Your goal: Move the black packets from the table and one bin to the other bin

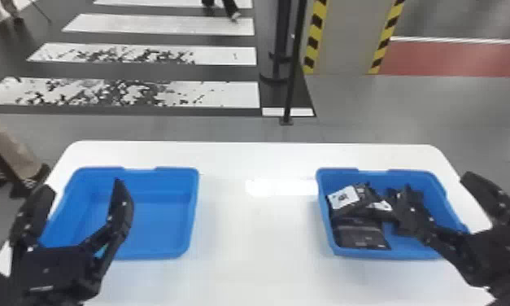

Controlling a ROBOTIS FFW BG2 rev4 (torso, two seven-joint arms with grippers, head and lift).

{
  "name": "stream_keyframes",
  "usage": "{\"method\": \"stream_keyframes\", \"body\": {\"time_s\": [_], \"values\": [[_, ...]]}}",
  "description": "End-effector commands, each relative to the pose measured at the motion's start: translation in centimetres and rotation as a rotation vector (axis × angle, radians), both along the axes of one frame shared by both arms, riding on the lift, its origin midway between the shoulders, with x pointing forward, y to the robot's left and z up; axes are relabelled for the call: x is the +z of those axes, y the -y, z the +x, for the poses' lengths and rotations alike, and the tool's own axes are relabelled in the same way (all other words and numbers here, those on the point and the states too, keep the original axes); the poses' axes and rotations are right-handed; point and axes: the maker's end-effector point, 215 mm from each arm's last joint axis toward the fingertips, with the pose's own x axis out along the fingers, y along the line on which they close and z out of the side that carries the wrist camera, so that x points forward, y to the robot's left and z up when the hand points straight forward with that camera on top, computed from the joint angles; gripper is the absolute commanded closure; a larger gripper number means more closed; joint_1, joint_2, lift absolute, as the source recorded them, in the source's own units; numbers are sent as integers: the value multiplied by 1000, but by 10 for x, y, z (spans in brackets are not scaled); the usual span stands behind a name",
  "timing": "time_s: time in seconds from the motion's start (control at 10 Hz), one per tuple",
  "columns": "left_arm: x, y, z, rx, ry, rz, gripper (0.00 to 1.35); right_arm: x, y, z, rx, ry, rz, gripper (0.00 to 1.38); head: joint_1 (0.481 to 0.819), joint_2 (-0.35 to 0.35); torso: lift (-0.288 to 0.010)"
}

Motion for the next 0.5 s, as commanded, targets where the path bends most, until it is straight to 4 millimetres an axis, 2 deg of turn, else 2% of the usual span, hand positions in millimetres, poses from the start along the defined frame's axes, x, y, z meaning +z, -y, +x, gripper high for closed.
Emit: {"method": "stream_keyframes", "body": {"time_s": [0.0, 0.4], "values": [[0, -1, 0, 2, 0, -2, 199, -1, 1, -2, 0, 3, 18, 101, 695, -35, -110], [0, -1, -1, 2, 0, -4, 197, 1, -1, -3, -4, 0, 16, 101, 695, -35, -110]]}}
